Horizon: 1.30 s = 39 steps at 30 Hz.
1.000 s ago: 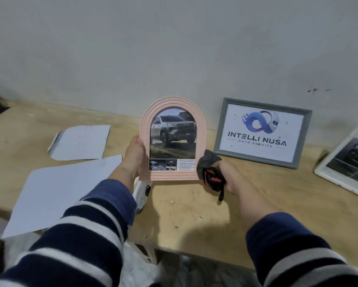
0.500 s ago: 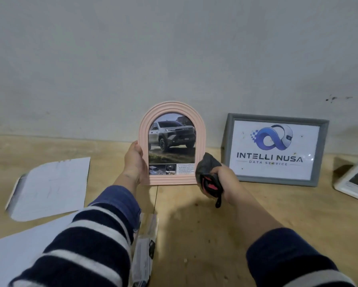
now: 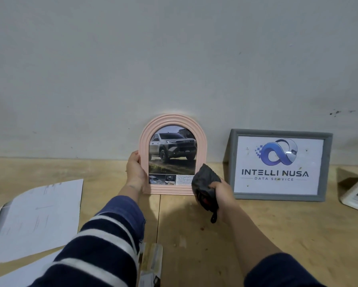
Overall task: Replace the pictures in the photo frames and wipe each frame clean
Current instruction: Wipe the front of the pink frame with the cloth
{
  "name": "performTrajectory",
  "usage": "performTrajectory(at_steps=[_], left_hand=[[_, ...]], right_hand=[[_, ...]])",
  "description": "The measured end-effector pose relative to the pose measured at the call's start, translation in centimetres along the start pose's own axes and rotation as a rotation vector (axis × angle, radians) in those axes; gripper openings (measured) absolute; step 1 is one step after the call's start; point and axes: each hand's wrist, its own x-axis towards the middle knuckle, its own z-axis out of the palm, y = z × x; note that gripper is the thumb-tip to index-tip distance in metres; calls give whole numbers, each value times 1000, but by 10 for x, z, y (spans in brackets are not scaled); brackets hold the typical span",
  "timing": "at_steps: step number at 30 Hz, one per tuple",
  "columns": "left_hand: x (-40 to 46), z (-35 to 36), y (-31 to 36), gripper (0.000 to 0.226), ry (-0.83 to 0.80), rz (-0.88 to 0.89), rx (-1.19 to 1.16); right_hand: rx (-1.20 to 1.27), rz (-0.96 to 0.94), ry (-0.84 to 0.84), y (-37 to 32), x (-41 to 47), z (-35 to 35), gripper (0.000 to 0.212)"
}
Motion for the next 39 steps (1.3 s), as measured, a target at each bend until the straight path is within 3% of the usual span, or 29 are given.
performTrajectory(at_steps=[4,10,16,21,29,32,36,39], left_hand=[[16,-6,-6,19,-6,4,-6],[1,-1,-4,18,51,82,-38],[-23,-23,-4,31,57,162,376],[-54,-69,-24,33,22,188,737],[-102,-156,-62,28,230,344,1524],[-117,-177,-71,35,201,311,1619],[-123,-185,-74,45,123,293,1628],[-125,-188,-74,44,136,311,1626]], right_hand=[[-25,22,29,4,2,0,29],[-4,-5,11,4,-2,-5,39],[-39,-75,49,16,-22,-2,28],[-314,-252,-37,39,-36,16,19],[-768,-585,-298,65,-58,84,18],[-900,-707,-344,69,-57,107,7],[-1030,-871,-381,67,-58,124,29],[-1356,-995,-331,75,-54,128,38]])
